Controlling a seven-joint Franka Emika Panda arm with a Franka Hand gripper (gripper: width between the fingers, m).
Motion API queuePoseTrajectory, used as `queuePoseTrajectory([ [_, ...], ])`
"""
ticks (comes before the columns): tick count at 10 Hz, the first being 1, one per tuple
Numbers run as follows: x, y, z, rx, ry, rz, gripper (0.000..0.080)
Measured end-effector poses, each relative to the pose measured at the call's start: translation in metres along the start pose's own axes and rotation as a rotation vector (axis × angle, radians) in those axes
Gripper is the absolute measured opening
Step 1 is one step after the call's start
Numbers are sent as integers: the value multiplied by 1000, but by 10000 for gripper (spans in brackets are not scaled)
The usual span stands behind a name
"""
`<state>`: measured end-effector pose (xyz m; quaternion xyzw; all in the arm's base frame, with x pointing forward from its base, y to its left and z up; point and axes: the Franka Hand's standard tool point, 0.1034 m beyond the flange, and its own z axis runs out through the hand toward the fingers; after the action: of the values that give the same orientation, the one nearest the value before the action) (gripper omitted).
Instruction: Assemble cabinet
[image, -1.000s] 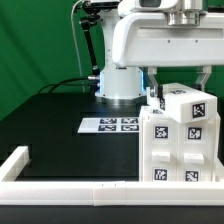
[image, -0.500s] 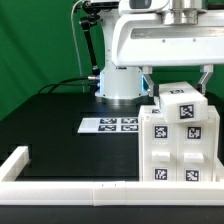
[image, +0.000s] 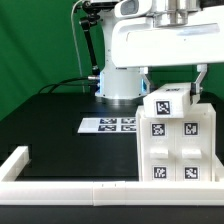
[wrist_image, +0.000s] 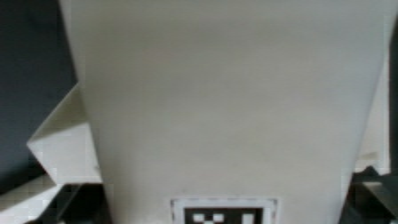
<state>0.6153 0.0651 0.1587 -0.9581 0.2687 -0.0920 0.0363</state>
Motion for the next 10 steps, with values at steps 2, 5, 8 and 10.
queuePoseTrajectory([
  [2, -8, -3, 0, -2, -41, 152, 557],
  [5, -11, -6, 1, 6, -53, 306, 557],
  [8, -13, -7, 1, 9, -63, 505, 557],
  [10, -14, -8, 0, 13, -77, 702, 557],
])
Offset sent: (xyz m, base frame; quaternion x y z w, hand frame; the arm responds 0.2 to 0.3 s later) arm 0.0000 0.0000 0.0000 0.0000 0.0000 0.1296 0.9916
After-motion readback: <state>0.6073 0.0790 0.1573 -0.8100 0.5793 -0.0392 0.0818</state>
